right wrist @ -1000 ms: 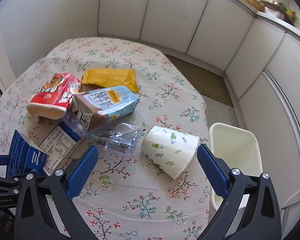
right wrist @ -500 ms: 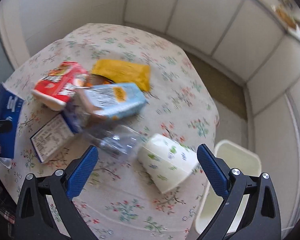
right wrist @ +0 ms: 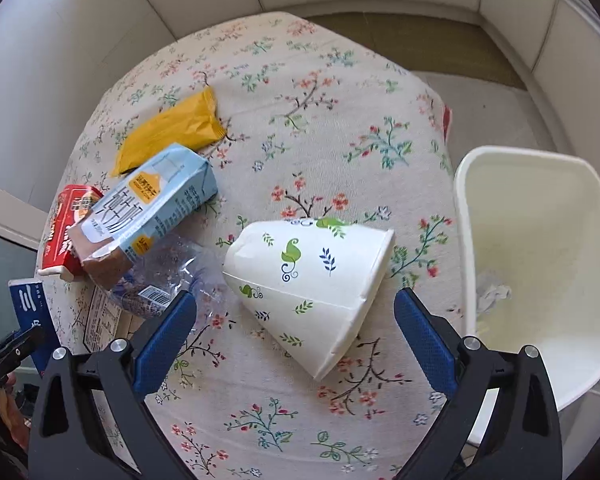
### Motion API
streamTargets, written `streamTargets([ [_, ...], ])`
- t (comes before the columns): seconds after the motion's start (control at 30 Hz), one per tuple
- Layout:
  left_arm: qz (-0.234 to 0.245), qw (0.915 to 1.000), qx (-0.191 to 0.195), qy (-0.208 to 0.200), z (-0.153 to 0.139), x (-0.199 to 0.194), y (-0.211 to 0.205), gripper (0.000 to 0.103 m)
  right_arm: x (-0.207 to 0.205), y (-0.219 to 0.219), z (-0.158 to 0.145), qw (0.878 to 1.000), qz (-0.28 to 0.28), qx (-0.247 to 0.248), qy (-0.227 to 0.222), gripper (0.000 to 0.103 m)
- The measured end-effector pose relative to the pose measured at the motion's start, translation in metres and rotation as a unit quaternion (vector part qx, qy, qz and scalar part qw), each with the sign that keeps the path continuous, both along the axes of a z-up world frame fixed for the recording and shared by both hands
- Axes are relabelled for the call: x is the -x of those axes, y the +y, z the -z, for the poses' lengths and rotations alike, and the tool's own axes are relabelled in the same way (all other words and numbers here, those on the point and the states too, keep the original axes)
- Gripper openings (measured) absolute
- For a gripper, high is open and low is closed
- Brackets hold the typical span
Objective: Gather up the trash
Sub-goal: 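Grasp the white paper cup with the right gripper while the left gripper holds the blue box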
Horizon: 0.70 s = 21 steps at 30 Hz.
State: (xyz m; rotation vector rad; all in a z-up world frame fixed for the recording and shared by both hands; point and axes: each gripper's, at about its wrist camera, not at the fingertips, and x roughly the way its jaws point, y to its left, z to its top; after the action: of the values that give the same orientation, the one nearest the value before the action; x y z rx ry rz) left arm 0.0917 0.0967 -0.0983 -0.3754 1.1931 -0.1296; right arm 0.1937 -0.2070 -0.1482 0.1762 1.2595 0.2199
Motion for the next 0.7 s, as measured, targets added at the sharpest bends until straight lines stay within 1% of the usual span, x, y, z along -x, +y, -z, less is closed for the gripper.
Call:
streamTargets([
  [0.07,-0.005,1.0,0.001,0.003,0.001,-0.001,0.002,0.053,-0.001,-0.004,0.004,1.0,0.017,-0.009,0.005,0.096],
  [0.13,-0.006,1.0,0.003,0.002,0.001,-0.001,0.003,0.053,-0.001,-0.008,0.002,0.999,0.031,-0.024,0.006,0.086],
  [0.2,-0.004,1.0,0.003,0.0,0.0,-0.001,0.002,0.053,-0.001,-0.013,0.0,0.998,0.038,-0.044,0.006,0.063],
  [0.23,-0.003,1.0,0.003,0.0,0.0,-0.001,0.001,0.053,-0.001,-0.015,0.001,0.998,0.043,-0.053,0.008,0.056],
  [0.27,-0.003,1.0,0.003,0.0,0.0,-0.002,0.0,0.053,-0.001,-0.017,0.002,0.997,0.046,-0.059,0.013,0.04],
  [0.33,-0.001,1.0,0.003,0.001,0.001,-0.002,0.0,0.053,0.001,-0.021,0.002,0.995,0.053,-0.08,0.012,0.033],
  [0.4,-0.002,1.0,0.004,-0.002,0.0,-0.001,-0.001,0.053,0.003,-0.022,-0.006,0.994,0.052,-0.095,-0.005,0.018],
  [0.43,-0.003,1.0,0.004,-0.003,-0.001,-0.001,-0.001,0.053,0.004,-0.021,-0.012,0.994,0.051,-0.093,-0.014,0.016],
  [0.47,-0.005,1.0,0.003,-0.006,-0.002,-0.001,-0.001,0.053,0.005,-0.02,-0.015,0.994,0.049,-0.091,-0.021,0.009],
  [0.5,-0.007,0.9999,0.003,-0.007,-0.002,-0.001,-0.001,0.053,0.006,-0.018,-0.018,0.994,0.047,-0.091,-0.026,0.006],
  [0.57,-0.013,0.9999,0.004,-0.011,-0.003,-0.001,-0.001,0.053,0.007,-0.016,-0.02,0.994,0.044,-0.09,-0.03,0.004],
  [0.7,-0.014,0.9995,0.009,-0.028,-0.01,0.0,-0.001,0.053,0.01,-0.014,-0.03,0.994,0.038,-0.092,-0.047,0.003],
])
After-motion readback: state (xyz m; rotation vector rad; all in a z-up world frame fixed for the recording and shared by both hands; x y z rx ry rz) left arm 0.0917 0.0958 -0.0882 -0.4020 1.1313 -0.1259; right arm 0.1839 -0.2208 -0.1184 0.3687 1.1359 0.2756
